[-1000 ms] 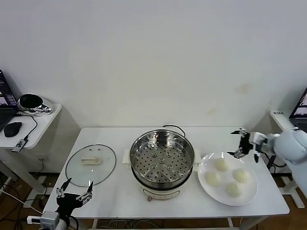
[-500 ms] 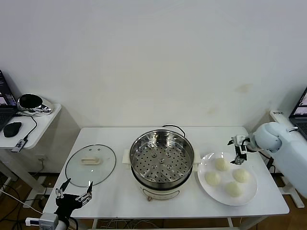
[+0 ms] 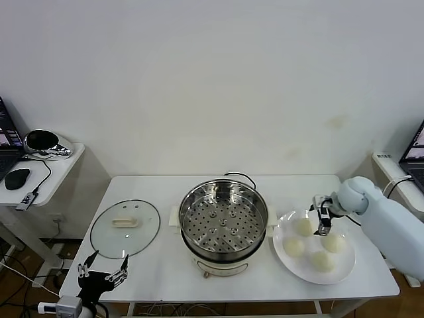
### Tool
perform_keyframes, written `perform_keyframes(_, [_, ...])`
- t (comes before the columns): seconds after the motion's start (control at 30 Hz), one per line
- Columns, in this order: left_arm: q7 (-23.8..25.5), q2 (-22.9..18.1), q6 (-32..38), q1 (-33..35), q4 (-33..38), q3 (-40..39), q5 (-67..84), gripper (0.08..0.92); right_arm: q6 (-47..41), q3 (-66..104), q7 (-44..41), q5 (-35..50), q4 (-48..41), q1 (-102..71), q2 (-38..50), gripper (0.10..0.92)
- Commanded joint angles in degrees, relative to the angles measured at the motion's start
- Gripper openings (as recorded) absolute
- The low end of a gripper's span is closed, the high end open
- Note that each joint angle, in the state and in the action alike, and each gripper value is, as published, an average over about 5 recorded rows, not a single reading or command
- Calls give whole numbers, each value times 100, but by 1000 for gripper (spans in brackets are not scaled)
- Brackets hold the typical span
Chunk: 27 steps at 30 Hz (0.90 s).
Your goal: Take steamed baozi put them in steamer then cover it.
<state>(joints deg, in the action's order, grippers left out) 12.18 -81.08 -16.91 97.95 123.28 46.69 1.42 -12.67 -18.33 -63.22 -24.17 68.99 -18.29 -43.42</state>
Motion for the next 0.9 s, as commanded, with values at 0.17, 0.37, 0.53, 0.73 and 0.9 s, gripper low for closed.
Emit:
perform_keyframes(0.17, [3,5,5,3,-93,-9,-27,823,17,-63,5,-111,-224,34,-199,823])
perform_keyframes(0.37, [13,-6,2,-21,-125,-26,-32,823,15,-2,46,-178,-268,-47,-190,823])
perform_keyframes(0.53, [13,5,2,-40,-155,-34,-31,823,29,20,63,-170,-283,-65,-167,823])
perform_keyframes(0.73, [10,4,5,-47,-183,-51,-38,823,25,0,100,-103,-310,-34,-186,733])
perform_keyframes(0.9, [11,7,6,-45,-192,-57,-40,823,30,17,97,-82,-339,-17,-184,630])
